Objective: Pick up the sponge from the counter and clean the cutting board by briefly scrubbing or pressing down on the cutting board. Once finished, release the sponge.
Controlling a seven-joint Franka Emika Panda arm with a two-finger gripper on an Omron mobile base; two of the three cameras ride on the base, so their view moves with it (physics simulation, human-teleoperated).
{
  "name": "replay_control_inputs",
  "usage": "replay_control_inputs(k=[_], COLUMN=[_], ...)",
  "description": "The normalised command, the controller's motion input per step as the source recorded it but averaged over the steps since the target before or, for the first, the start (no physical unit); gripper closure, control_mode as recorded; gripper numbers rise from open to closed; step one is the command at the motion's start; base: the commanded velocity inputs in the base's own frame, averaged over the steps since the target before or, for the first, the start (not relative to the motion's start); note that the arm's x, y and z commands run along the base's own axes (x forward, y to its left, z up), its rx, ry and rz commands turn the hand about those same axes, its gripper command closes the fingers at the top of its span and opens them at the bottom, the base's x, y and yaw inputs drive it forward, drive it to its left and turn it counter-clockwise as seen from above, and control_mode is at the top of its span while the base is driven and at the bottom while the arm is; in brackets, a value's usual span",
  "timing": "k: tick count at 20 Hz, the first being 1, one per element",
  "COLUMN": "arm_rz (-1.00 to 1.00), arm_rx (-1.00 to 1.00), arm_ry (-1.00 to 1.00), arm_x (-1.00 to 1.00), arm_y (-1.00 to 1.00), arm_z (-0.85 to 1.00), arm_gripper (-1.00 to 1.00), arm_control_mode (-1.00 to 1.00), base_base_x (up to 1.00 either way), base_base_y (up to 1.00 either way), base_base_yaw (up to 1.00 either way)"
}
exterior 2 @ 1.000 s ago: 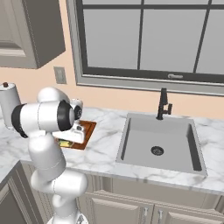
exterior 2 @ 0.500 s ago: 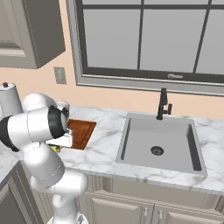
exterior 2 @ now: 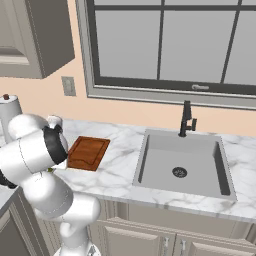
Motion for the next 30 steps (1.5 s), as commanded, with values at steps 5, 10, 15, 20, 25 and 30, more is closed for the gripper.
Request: replay_control_inputs(k=[5, 10, 15, 20, 25, 30], arm_rz=[0.03, 0.04, 0.03, 0.0, 0.0, 0.0], arm_rx=[0.0, 0.0, 0.0, 0.0, 0.0, 0.0], arm_ry=[0.0, -0.02, -0.1, -0.13, -0.06, -0.01], arm_x=[0.35, 0.6, 0.33, 0.2, 0.23, 0.06], arm_y=[0.29, 0.22, 0.27, 0.29, 0.1, -0.01], arm_z=[0.0, -0.14, -0.21, -0.16, -0.12, 0.0], arm_gripper=[1.0, 1.0, 1.0, -1.0, -1.0, -1.0], arm_control_mode=[-1.0, -1.0, -1.0, -1.0, -1.0, -1.0], base_base_x=[0.0, 0.0, 0.0, 0.0, 0.0, 0.0], base_base_y=[0.0, 0.0, 0.0, 0.0, 0.0, 0.0], base_base_yaw=[0.0, 0.0, 0.0, 0.0, 0.0, 0.0])
